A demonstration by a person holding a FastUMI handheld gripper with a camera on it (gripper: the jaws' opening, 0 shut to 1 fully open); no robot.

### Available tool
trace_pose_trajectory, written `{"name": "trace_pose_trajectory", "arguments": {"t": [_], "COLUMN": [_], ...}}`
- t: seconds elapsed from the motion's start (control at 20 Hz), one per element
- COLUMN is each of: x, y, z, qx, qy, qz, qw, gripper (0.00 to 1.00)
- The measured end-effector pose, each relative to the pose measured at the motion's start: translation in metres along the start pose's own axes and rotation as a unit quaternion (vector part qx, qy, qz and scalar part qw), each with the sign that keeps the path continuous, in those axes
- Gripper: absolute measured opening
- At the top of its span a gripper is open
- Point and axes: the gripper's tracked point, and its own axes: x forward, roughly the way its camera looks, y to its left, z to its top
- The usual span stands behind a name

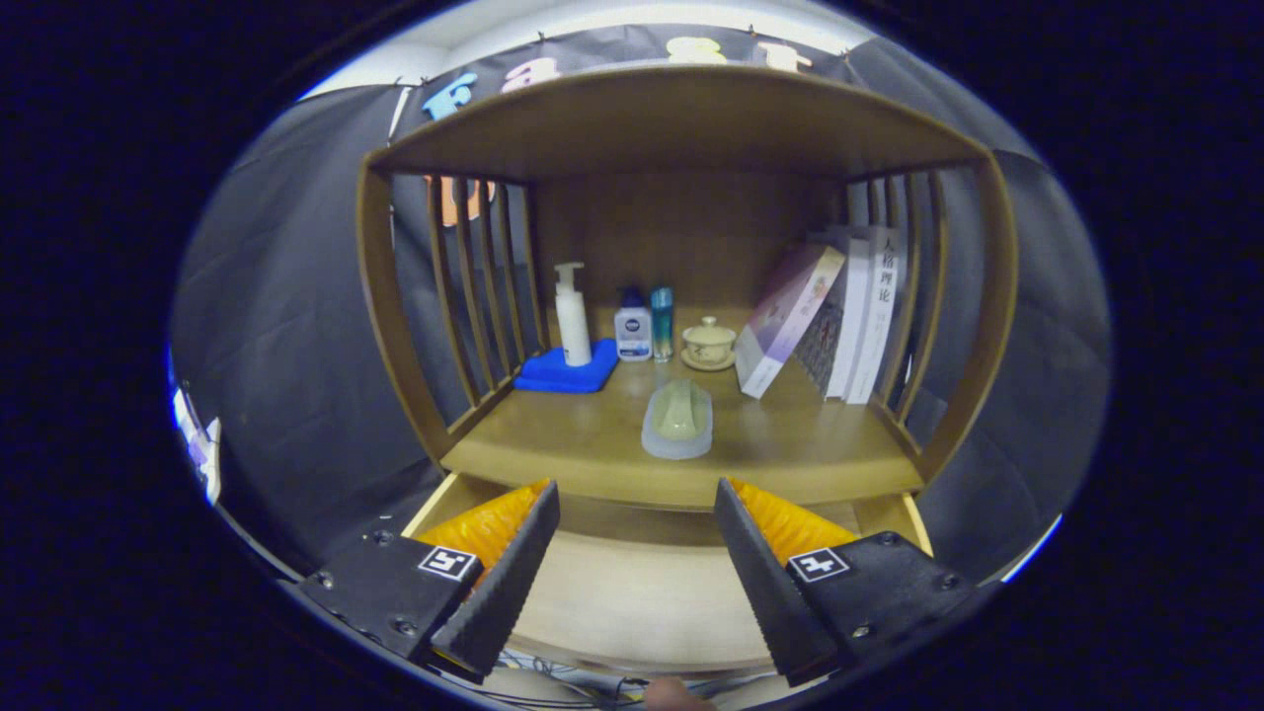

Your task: Pull open the drawer, take out the items inside it, and place them on the countertop above the cabinet.

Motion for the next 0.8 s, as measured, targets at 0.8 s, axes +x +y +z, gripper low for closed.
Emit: {"name": "trace_pose_trajectory", "arguments": {"t": [0.8], "x": [-0.049], "y": [0.014], "z": [-0.125], "qx": [-0.015], "qy": [-0.049], "qz": [-0.004], "qw": [0.999], "gripper": [1.00]}}
